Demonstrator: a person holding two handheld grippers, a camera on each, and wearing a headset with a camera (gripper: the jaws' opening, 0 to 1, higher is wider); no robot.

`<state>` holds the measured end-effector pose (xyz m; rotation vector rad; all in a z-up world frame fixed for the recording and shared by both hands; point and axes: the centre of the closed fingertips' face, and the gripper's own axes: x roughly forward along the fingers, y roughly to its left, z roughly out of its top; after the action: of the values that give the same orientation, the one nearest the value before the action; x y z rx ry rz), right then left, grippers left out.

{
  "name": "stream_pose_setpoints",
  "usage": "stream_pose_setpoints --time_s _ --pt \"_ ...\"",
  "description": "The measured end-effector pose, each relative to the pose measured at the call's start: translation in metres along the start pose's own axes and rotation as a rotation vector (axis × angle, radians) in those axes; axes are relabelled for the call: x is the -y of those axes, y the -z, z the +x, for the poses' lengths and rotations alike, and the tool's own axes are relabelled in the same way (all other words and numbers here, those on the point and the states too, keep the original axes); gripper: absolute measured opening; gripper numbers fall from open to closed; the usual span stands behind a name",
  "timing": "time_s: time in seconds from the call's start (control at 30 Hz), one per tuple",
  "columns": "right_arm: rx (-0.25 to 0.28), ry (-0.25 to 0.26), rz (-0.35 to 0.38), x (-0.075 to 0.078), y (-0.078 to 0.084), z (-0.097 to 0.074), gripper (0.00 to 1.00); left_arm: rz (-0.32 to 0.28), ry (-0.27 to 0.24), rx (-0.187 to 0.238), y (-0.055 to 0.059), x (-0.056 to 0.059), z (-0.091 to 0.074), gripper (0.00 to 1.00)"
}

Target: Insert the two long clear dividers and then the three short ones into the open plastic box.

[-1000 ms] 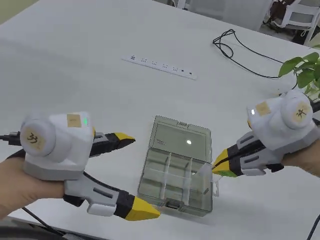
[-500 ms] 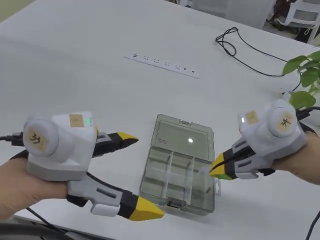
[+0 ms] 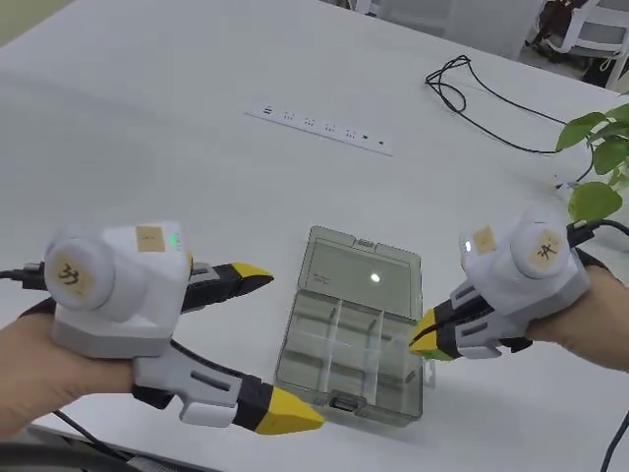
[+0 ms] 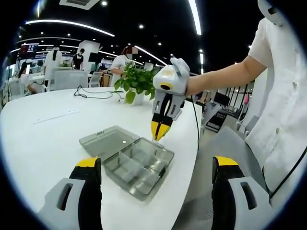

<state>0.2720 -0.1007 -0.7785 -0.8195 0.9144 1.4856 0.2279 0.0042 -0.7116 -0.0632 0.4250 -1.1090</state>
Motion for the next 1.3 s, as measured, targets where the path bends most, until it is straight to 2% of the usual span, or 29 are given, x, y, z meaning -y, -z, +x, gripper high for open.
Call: stream_pose_setpoints --time_s 0.27,0.9,1.3 --pt "0.014 0.000 0.006 0.000 0.000 0.001 0.03 -0.001 0.002 0.000 0.001 0.001 0.000 0.98" --pt "0.042 0.035 -0.010 0.000 0.006 0.016 0.03 -0.003 0.004 -0.002 0.002 0.002 0.001 0.97" --pt "0.001 0.039 -0.048 0.001 0.012 0.030 0.03 -0.003 0.009 -0.005 0.002 0.003 0.001 0.97"
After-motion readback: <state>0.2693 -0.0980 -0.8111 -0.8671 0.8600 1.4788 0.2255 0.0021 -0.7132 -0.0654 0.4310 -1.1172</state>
